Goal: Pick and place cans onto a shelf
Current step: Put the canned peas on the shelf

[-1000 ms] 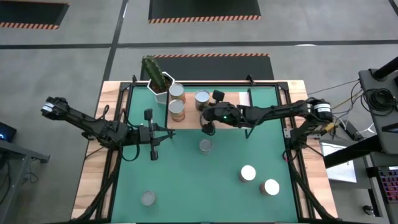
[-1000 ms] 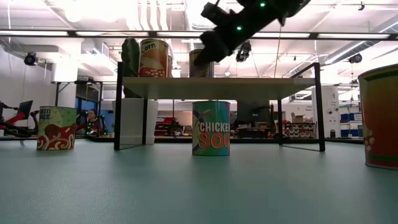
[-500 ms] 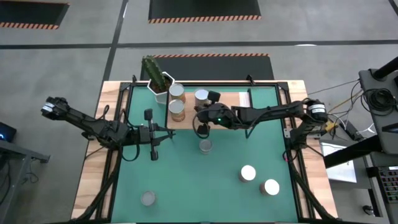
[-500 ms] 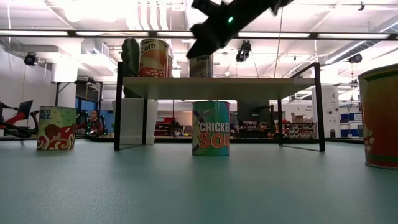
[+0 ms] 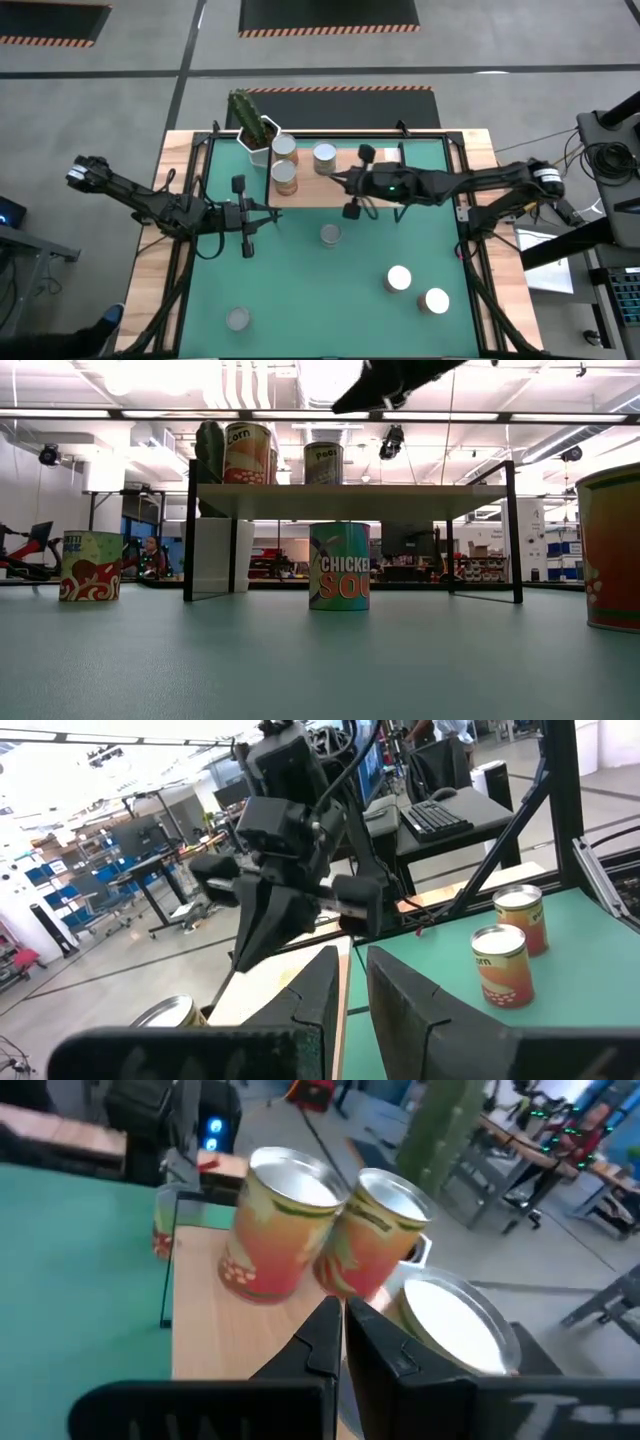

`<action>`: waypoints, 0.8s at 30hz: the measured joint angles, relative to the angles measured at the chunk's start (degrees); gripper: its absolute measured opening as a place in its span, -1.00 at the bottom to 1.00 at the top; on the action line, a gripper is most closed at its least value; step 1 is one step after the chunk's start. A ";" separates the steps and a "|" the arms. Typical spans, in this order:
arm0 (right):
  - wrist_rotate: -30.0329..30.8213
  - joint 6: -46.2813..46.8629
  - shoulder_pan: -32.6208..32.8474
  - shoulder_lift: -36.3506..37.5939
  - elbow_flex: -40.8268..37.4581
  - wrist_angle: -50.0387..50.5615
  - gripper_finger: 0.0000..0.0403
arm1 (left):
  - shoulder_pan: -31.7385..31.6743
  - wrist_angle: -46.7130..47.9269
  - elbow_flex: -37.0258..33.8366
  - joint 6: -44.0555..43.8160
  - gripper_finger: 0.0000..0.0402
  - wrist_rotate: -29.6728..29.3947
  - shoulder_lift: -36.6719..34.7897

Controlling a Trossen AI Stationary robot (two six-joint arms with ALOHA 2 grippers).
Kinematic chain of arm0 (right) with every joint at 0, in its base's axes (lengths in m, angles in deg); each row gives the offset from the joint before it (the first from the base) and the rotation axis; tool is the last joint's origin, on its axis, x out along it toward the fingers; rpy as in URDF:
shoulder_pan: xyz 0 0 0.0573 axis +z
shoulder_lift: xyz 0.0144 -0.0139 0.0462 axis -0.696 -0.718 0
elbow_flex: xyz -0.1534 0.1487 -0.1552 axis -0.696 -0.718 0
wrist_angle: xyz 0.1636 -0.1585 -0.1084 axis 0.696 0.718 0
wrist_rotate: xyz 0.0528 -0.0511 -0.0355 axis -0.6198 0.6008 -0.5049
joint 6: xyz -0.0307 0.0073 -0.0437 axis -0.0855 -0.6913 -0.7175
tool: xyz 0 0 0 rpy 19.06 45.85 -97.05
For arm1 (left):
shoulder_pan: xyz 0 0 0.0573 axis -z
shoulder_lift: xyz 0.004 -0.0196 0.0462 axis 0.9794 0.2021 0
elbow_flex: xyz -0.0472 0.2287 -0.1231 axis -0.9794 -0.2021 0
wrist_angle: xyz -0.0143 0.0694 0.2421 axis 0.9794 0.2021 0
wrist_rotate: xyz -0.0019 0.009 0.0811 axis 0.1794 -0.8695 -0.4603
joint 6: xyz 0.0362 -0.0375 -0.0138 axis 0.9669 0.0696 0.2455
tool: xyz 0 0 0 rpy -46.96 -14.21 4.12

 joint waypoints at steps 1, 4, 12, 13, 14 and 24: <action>0.03 0.67 -0.34 1.17 -1.57 -1.11 -0.96 | 0.00 -0.01 0.00 0.00 -0.81 0.00 0.00; 0.54 3.15 -2.15 3.85 -5.58 -3.06 -0.96 | -0.01 -0.01 0.00 0.00 -0.81 0.00 0.00; 3.06 7.95 -9.73 3.14 -11.95 -9.11 -0.96 | 0.01 -1.50 0.00 0.39 -0.81 0.00 0.00; 2.34 8.23 -10.62 2.57 -12.01 -9.67 -0.96 | -0.01 -1.52 0.00 0.39 -0.81 0.00 0.00; 1.51 8.34 -11.47 1.80 -12.01 -10.30 -0.96 | -0.01 -1.48 0.00 0.39 -0.81 0.00 0.00; -3.06 7.07 -14.54 -5.92 -7.15 -11.89 -0.96 | 0.00 -1.32 0.00 0.39 -0.81 0.01 0.00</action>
